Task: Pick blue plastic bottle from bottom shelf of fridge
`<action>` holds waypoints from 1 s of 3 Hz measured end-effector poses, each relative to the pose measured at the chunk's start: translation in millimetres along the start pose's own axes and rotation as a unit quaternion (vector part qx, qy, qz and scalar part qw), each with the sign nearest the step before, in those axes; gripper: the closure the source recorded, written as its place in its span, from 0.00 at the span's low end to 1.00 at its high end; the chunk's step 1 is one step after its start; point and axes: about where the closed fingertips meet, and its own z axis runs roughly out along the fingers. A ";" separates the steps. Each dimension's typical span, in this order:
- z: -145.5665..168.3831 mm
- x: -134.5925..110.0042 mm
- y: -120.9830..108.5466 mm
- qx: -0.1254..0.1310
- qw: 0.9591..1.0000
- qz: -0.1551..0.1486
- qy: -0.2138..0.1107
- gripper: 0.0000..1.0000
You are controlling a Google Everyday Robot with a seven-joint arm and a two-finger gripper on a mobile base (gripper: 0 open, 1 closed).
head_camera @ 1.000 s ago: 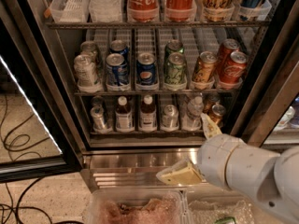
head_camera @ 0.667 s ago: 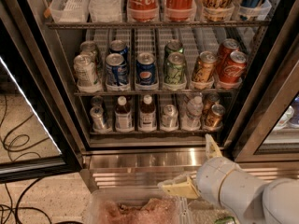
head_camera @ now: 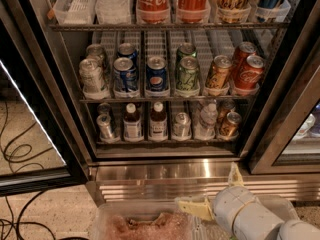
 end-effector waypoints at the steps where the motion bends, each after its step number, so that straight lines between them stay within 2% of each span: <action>1: 5.5 0.1 11.5 -0.012 0.999 0.018 -0.026 0.00; 2: 28.1 -13.0 52.8 -0.055 0.996 0.029 -0.069 0.00; 3: 49.8 -30.3 93.9 -0.091 0.989 0.038 -0.108 0.00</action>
Offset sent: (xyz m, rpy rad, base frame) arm 0.0071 0.1371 -0.0468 0.5044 -0.0872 0.1876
